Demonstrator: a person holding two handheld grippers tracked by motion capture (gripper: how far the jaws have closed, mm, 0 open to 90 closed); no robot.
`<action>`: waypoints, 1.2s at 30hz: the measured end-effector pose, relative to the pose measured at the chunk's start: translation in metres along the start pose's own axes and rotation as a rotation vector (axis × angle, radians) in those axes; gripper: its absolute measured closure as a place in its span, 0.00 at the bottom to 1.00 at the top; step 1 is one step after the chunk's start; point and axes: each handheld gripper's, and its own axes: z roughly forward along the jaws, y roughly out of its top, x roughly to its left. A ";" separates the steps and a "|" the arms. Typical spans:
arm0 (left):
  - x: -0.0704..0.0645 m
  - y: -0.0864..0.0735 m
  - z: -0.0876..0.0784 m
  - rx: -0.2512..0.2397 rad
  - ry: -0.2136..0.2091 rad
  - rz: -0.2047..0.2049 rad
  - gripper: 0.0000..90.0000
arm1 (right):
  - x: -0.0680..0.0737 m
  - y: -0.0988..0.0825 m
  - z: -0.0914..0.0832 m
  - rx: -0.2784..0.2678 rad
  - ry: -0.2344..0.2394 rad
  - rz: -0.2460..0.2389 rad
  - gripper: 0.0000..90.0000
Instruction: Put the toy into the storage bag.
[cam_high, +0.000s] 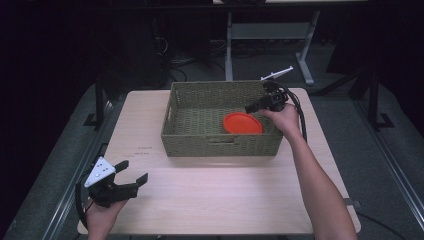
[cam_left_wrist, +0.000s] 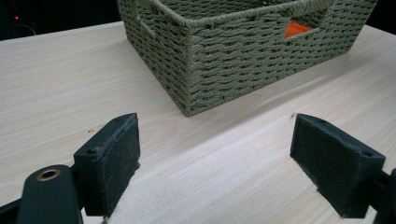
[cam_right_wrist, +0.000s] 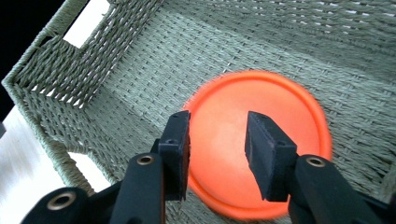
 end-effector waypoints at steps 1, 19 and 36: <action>0.000 0.000 0.000 -0.001 0.000 0.000 0.17 | 0.000 0.000 0.000 0.000 0.003 0.000 0.64; 0.000 0.000 0.000 0.000 -0.001 0.003 0.17 | 0.007 -0.010 -0.008 -0.018 0.052 -0.015 0.50; 0.000 0.000 0.000 -0.001 0.004 0.002 0.17 | 0.015 -0.032 -0.038 -0.077 0.099 -0.051 0.40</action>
